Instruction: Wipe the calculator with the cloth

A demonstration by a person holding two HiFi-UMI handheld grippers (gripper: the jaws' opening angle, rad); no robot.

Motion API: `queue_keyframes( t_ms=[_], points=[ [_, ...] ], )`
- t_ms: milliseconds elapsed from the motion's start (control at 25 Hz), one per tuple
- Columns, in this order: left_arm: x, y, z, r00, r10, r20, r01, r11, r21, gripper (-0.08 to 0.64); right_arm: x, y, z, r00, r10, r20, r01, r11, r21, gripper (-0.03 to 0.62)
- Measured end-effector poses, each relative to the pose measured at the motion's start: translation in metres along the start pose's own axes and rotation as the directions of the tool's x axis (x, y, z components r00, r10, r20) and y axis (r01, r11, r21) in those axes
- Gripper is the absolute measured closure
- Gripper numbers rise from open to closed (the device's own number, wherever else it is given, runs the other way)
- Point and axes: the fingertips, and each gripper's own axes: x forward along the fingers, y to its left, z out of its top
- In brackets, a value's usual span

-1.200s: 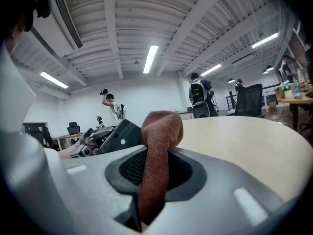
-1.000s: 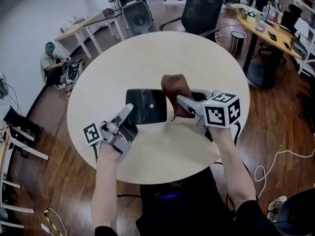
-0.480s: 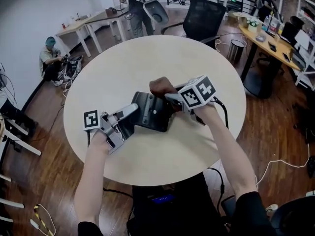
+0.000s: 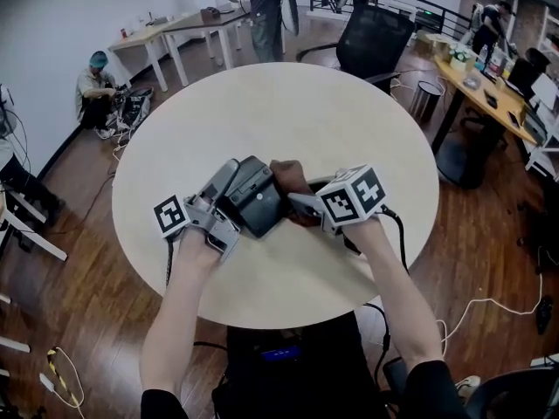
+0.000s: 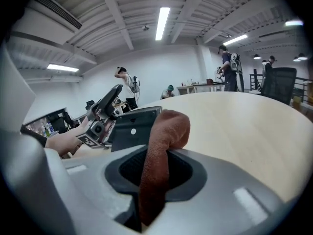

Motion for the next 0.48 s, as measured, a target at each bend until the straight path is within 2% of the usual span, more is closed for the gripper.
queue_keyframes(
  t_ms=[80, 160, 240, 320, 360, 400, 480],
  points=[
    [0.001, -0.007, -0.007, 1.000, 0.012, -0.012, -0.011, 0.996, 0.087, 0.164, 0.001, 0.010, -0.002, 1.000, 0.015, -0.004, -0.015, 1.000, -0.010, 0.506],
    [0.002, -0.014, -0.016, 0.999, 0.027, -0.046, -0.018, 0.982, 0.187, 0.164, 0.001, 0.017, -0.004, 1.000, 0.028, -0.003, -0.028, 1.000, -0.011, 0.506],
    [0.001, -0.019, -0.027, 0.995, 0.044, -0.093, -0.016, 0.958, 0.288, 0.164, 0.000, 0.023, -0.006, 0.999, 0.041, 0.001, -0.041, 0.999, -0.010, 0.506],
    [0.001, -0.024, -0.038, 0.987, 0.070, -0.146, -0.007, 0.921, 0.390, 0.146, -0.001, 0.025, -0.007, 0.999, 0.050, 0.007, -0.050, 0.999, -0.010, 0.506],
    [0.002, -0.026, -0.043, 0.980, 0.093, -0.176, -0.002, 0.889, 0.458, 0.141, -0.003, 0.025, -0.007, 0.999, 0.053, 0.010, -0.053, 0.999, -0.009, 0.506],
    [0.003, -0.027, -0.050, 0.970, 0.128, -0.208, 0.005, 0.842, 0.540, 0.141, -0.004, 0.024, -0.007, 0.998, 0.057, 0.013, -0.056, 0.998, -0.009, 0.506],
    [0.001, -0.024, -0.067, 0.932, 0.237, -0.276, 0.028, 0.711, 0.703, 0.141, -0.007, 0.025, -0.007, 0.998, 0.061, 0.019, -0.060, 0.998, -0.012, 0.506]
  ],
)
